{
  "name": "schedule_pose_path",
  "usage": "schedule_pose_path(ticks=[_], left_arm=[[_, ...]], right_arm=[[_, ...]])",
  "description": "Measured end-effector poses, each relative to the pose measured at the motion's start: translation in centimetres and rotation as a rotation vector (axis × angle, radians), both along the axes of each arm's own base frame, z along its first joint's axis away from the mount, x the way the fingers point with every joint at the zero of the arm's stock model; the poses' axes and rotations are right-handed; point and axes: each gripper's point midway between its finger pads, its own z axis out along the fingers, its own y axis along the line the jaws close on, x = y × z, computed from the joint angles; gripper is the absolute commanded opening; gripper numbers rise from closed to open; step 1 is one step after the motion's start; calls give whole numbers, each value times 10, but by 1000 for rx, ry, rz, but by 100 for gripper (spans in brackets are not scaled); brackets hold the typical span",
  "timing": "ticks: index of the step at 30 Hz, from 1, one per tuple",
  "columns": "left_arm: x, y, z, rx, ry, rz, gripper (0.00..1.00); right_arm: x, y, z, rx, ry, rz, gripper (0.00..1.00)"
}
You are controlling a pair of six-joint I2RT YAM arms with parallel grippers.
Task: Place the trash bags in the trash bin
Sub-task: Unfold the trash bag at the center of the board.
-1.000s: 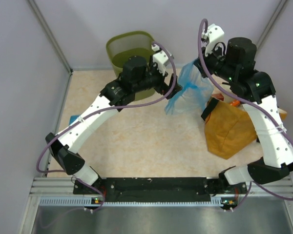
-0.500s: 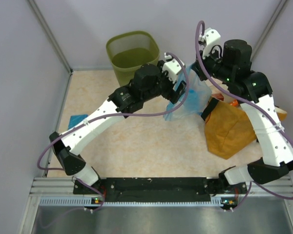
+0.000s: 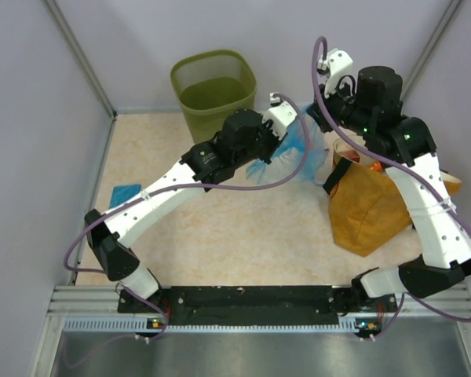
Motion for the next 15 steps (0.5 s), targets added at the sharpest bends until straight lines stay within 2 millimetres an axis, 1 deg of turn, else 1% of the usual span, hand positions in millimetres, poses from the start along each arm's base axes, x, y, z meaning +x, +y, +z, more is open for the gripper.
schedule_pose_path(ticks=[1,3,5,8,12,15], left_arm=[[1,1,0,2,-3,6,0],[2,4,2,3,-10,20,0],[6,9,4,2,-16,48,0],[15,21,8,-14,-11,105,0],[33,44,18,-52,11,196,0],[46,60,24,-92,32,253,0]], right_arm=[[0,0,-2,-2,4,0,21],[0,0,-6,-8,15,0,41],[0,0,-7,-10,19,1,51],[-1,-1,-8,-15,19,3,62],[-8,2,-7,-8,17,33,64],[-22,7,-9,0,18,101,64]])
